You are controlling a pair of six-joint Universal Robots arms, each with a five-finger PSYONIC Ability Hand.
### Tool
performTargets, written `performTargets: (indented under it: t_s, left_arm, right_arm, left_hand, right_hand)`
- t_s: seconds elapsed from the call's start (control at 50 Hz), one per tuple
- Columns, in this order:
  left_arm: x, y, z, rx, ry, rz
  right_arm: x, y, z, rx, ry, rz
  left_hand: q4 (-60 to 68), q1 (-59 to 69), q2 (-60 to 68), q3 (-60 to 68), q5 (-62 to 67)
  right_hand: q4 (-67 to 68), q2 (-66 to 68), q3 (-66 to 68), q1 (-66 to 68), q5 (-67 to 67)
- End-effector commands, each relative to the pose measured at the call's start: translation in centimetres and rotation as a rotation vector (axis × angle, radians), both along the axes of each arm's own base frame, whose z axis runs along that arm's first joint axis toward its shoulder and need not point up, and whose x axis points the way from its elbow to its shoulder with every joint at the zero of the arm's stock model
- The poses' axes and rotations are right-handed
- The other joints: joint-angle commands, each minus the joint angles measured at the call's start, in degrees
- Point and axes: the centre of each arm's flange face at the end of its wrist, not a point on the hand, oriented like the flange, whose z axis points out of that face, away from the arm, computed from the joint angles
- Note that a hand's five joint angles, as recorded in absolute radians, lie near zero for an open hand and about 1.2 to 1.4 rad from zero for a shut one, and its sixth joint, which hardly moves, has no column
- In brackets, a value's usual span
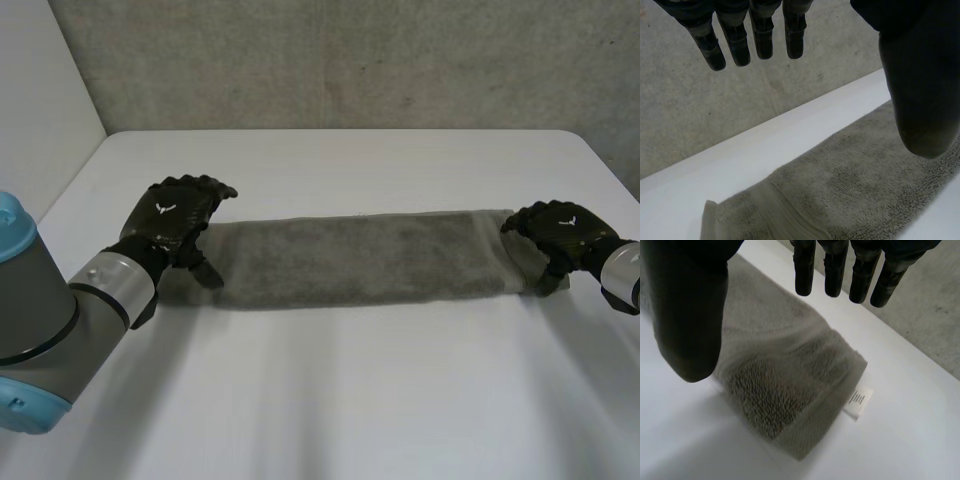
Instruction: Fold the towel.
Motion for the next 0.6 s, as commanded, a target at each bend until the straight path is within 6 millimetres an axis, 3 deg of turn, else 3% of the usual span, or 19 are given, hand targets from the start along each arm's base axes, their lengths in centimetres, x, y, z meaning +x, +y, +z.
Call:
performTargets:
  t_s: [0.02, 0.3, 0.34, 0.36, 0.38, 0.4, 0.42, 0.48, 0.6]
  left_arm:
    - [0.2, -0.4, -0.9, 0.019, -0.009, 0.008]
    - [0.2, -0.5, -1.7, 0.030, -0.012, 0.014]
    - [0.3, -0.5, -1.9, 0.031, -0.012, 0.016]
    - [0.3, -0.5, -1.9, 0.031, -0.012, 0.016]
    - [0.3, -0.5, -1.9, 0.030, -0.012, 0.016]
    - [0.3, -0.5, -1.9, 0.030, -0.012, 0.016]
    - [0.3, -0.5, -1.9, 0.028, -0.011, 0.016]
    - [0.3, -0.4, -2.0, 0.028, -0.011, 0.016]
    - [0.4, -0.4, -2.0, 0.030, -0.013, 0.020]
  right_arm:
    - [-0.4, -0.8, -1.5, 0.001, 0.046, 0.003]
    - [-1.3, -2.7, -3.6, -0.012, 0.093, 0.005]
    - [-1.4, -2.9, -3.7, -0.017, 0.095, 0.007]
    - [-1.4, -2.9, -3.7, -0.017, 0.095, 0.007]
    - [-1.4, -3.0, -3.7, -0.019, 0.095, 0.007]
    - [-1.4, -3.0, -3.7, -0.019, 0.095, 0.007]
    - [-1.5, -3.1, -3.5, -0.023, 0.095, 0.005]
    - [-1.9, -3.3, -3.1, -0.033, 0.096, -0.003]
    - [-5.2, -4.2, -1.9, -0.057, 0.099, -0.080]
  left_hand:
    - [-3.00, -4.36, -2.99, -2.52, -2.39]
    - [-3.00, -4.36, -2.99, -2.52, -2.39]
    - [-3.00, -4.53, -3.16, -2.52, -2.56]
    - [-3.00, -4.53, -3.16, -2.52, -2.56]
    - [-3.00, -4.53, -3.16, -2.52, -2.56]
    - [-3.00, -4.53, -3.16, -2.52, -2.56]
    - [-3.00, -4.53, -3.16, -2.52, -2.56]
    - [-3.00, -4.53, -3.16, -2.52, -2.56]
    - [-3.00, -4.70, -3.33, -2.52, -2.73]
  right_hand:
    - [-0.37, 4.10, -0.36, 3.56, 2.56]
    - [-0.37, 21.77, -0.36, 21.23, 20.23]
    - [-0.37, 36.99, -0.36, 36.45, 35.45]
    - [-0.37, 37.08, -0.36, 36.54, 35.54]
    - [-0.37, 48.90, -0.36, 48.36, 47.36]
    - [-0.37, 49.02, -0.36, 48.48, 47.48]
    - [-0.37, 59.62, -0.36, 59.08, 58.08]
    - [-0.37, 59.73, -0.36, 59.19, 58.19]
    - [-0.37, 59.73, -0.36, 59.19, 58.19]
